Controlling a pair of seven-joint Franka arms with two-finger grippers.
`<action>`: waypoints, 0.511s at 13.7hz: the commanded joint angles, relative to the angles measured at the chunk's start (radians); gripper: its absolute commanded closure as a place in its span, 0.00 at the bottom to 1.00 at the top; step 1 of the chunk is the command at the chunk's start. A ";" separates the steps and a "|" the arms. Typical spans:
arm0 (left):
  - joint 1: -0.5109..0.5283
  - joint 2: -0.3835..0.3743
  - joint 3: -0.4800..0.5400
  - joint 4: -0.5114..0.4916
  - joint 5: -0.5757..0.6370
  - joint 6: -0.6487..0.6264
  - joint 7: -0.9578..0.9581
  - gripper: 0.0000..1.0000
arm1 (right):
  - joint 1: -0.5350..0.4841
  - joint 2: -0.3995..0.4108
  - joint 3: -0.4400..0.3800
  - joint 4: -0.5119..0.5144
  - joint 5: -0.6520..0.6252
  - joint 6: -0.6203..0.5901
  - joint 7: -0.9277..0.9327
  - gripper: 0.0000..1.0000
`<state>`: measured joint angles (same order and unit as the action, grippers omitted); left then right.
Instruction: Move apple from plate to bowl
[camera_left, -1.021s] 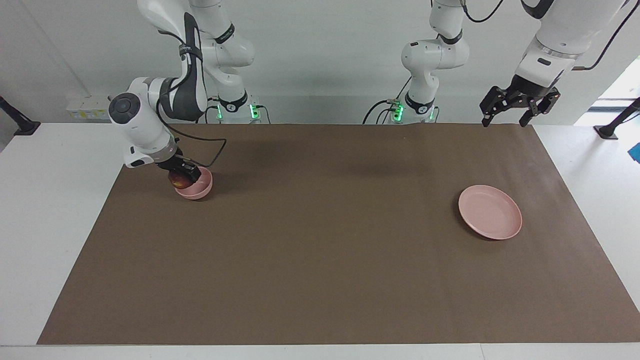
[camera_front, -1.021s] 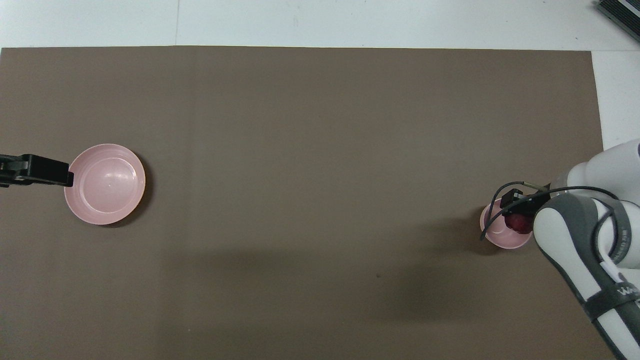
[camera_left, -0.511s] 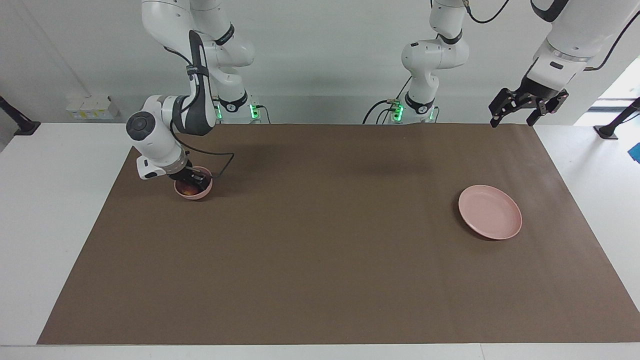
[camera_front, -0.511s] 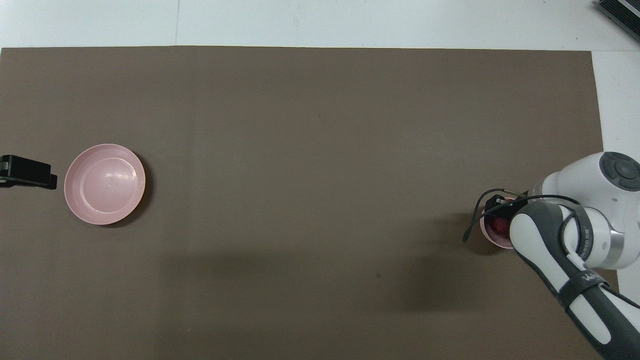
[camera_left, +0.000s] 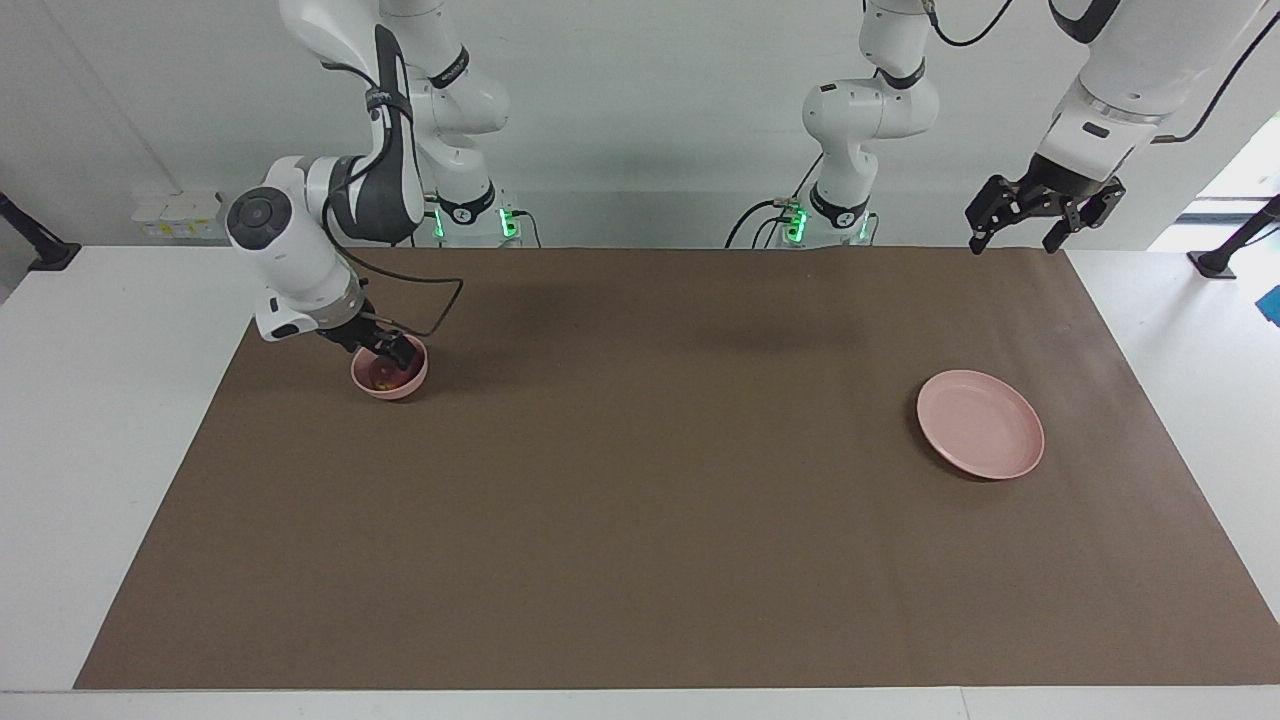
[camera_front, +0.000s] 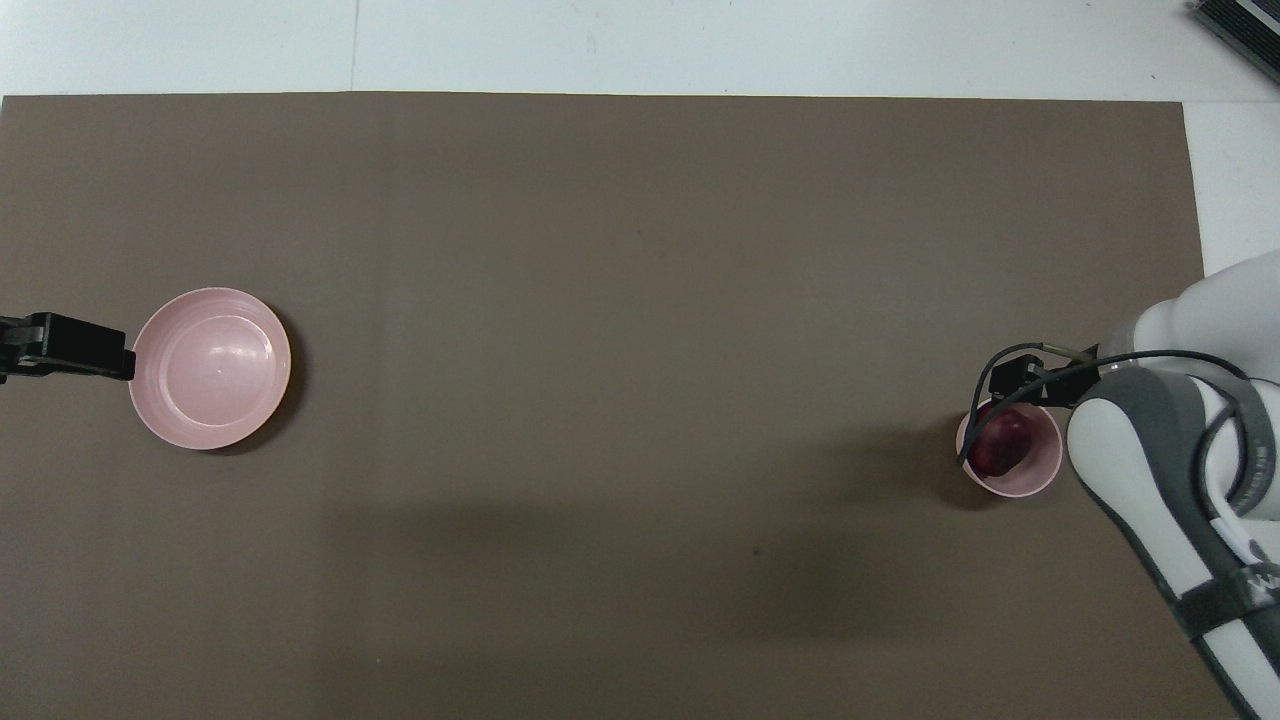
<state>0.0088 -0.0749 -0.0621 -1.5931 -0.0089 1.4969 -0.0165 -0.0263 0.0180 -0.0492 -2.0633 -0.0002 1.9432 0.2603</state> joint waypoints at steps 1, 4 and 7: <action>-0.009 0.001 0.011 0.012 0.014 -0.012 -0.005 0.00 | 0.003 -0.010 0.002 0.133 -0.012 -0.101 -0.123 0.00; -0.007 -0.005 0.021 0.018 -0.009 -0.006 0.001 0.00 | 0.012 -0.009 0.000 0.270 -0.050 -0.112 -0.262 0.00; -0.006 -0.002 0.019 0.028 -0.025 0.000 -0.008 0.00 | 0.014 0.006 0.000 0.411 -0.040 -0.203 -0.262 0.00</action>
<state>0.0088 -0.0771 -0.0512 -1.5850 -0.0215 1.4985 -0.0171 -0.0146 -0.0043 -0.0489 -1.7537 -0.0269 1.8102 0.0241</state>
